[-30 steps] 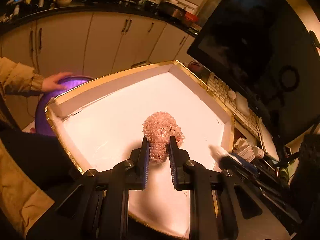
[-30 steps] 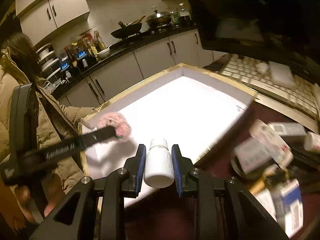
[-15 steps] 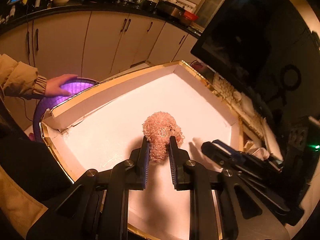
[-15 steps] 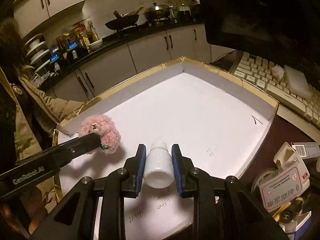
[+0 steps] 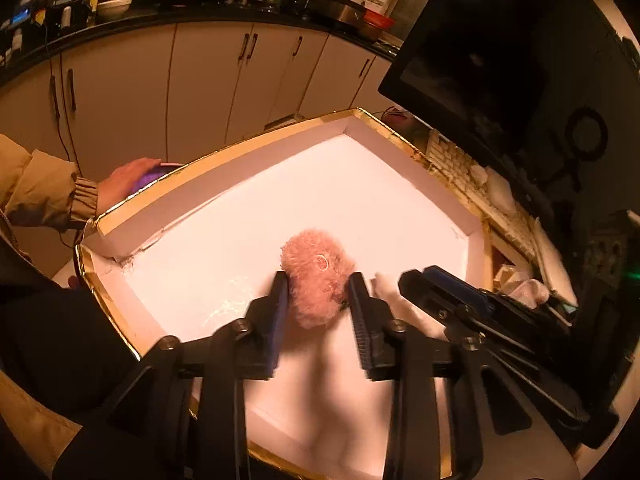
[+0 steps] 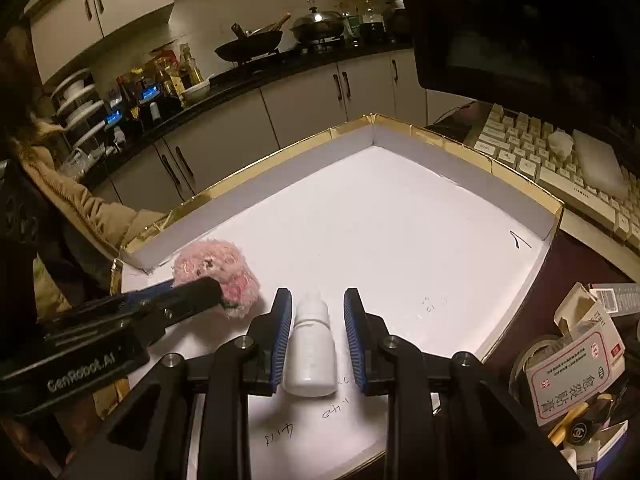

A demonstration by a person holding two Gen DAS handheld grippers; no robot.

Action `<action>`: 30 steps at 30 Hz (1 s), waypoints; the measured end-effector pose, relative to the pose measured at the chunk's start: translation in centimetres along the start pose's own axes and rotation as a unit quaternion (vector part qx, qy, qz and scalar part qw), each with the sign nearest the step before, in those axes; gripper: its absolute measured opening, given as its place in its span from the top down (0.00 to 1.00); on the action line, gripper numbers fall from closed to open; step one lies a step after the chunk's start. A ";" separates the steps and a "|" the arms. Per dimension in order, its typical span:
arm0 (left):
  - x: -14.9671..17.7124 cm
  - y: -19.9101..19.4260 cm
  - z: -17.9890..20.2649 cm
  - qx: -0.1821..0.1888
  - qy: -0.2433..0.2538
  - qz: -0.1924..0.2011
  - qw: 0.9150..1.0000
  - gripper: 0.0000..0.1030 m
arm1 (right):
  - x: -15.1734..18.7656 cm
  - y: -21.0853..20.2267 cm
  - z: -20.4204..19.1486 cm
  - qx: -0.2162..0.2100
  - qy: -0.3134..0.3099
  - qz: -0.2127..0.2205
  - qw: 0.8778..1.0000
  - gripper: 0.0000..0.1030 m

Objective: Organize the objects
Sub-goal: 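Lower both items into the tray and open both tools, then move the left tool to the white pill bottle while the right reaches the barcode box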

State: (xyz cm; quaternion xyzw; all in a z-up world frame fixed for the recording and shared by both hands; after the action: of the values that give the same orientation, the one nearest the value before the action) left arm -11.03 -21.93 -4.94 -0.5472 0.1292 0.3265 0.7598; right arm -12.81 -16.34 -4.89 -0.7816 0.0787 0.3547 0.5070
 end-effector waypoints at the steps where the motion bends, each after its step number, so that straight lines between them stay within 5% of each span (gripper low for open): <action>1: 0.1 -0.5 0.1 0.004 -0.003 0.004 1.000 0.60 | 0.0 -0.1 0.1 -0.007 0.006 0.001 1.000 0.74; 4: 0.2 -1.9 0.1 0.015 -0.024 0.020 0.999 0.44 | -0.2 -0.9 0.4 -0.058 0.039 0.014 0.997 0.63; 8: 0.4 -3.6 0.0 0.039 -0.059 0.027 0.997 0.41 | -0.1 -1.7 0.9 -0.121 0.079 0.008 0.989 0.42; 16: 0.2 -4.6 2.1 0.040 -0.097 0.034 0.994 0.37 | 1.5 -6.4 2.2 -0.091 0.073 0.039 0.992 0.42; 19: -1.3 -3.9 4.8 0.078 -0.120 0.016 0.990 0.37 | 2.4 -8.8 4.2 -0.073 0.076 0.030 0.994 0.42; 21: -1.5 -4.3 7.1 0.098 -0.097 0.022 0.990 0.37 | 2.9 -10.6 5.8 -0.045 0.074 0.040 0.995 0.42; 24: -0.3 -4.5 10.0 0.080 -0.041 0.034 0.995 0.37 | 3.9 -13.3 9.0 -0.009 0.088 0.073 0.993 0.42; 30: 3.1 -1.4 12.8 0.071 -0.020 -0.040 0.996 0.37 | 7.4 -14.3 13.1 -0.028 0.167 0.065 0.983 0.42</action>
State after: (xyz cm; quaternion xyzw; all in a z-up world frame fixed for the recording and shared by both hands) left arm -9.85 -9.38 -0.96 -0.4905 0.1147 0.2963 0.8115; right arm -6.68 3.27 -2.15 -0.8370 0.2030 0.2539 0.4401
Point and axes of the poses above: each gripper's, at about its wrist camera, not at the fingertips, and y roughly the way its jaws point, z to its right, x to its underside, the point moved 6 cm from there along y, roughly the way its jaws point, and after that the axes turned 5 degrees about -z, right-handed, at the moved point
